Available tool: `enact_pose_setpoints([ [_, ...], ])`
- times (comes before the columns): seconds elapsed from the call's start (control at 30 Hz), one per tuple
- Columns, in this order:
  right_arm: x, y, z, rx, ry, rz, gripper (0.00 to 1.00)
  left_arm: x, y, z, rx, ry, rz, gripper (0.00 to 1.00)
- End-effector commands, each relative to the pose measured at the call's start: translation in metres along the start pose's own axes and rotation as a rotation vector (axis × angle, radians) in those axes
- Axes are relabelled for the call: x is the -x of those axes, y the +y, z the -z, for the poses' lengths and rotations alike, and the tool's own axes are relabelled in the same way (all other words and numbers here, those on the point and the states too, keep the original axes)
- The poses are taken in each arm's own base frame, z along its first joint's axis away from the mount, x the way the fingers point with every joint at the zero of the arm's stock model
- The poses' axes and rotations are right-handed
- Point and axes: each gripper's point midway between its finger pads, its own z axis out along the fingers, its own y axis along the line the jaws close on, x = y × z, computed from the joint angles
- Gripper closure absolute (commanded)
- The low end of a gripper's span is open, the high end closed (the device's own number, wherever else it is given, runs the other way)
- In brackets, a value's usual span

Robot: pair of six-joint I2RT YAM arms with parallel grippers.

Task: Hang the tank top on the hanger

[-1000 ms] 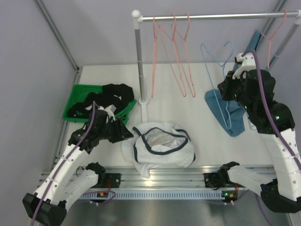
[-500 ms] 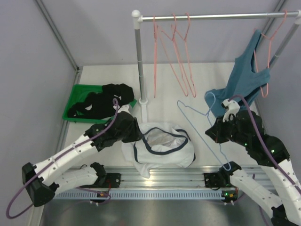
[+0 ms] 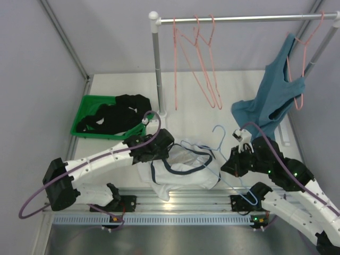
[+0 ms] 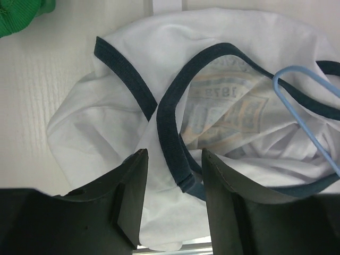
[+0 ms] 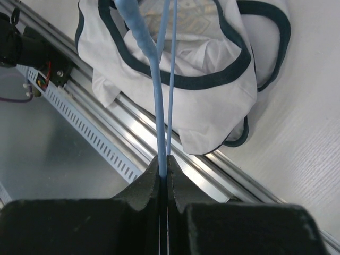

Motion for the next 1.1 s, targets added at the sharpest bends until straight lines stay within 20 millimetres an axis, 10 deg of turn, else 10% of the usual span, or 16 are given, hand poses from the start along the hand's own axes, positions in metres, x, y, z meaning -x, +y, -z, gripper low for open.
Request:
enact_pose_setpoints([
  [0.0,0.005,0.016,-0.003,0.089,-0.042,0.022,1.0,0.012,-0.001,0.0,0.05,-0.056,-0.007,0.5],
  [0.27,-0.009,0.024,-0.016,0.177,-0.011,0.049,1.0,-0.011,0.01,-0.016,0.119,0.0,-0.06,0.59],
  [0.63,-0.015,0.041,-0.028,0.276,0.024,0.095,1.0,-0.023,0.014,-0.006,0.083,0.043,-0.093,1.0],
  [1.07,-0.027,0.073,-0.05,0.33,0.073,0.18,1.0,-0.016,0.001,0.021,-0.041,0.022,-0.148,1.0],
])
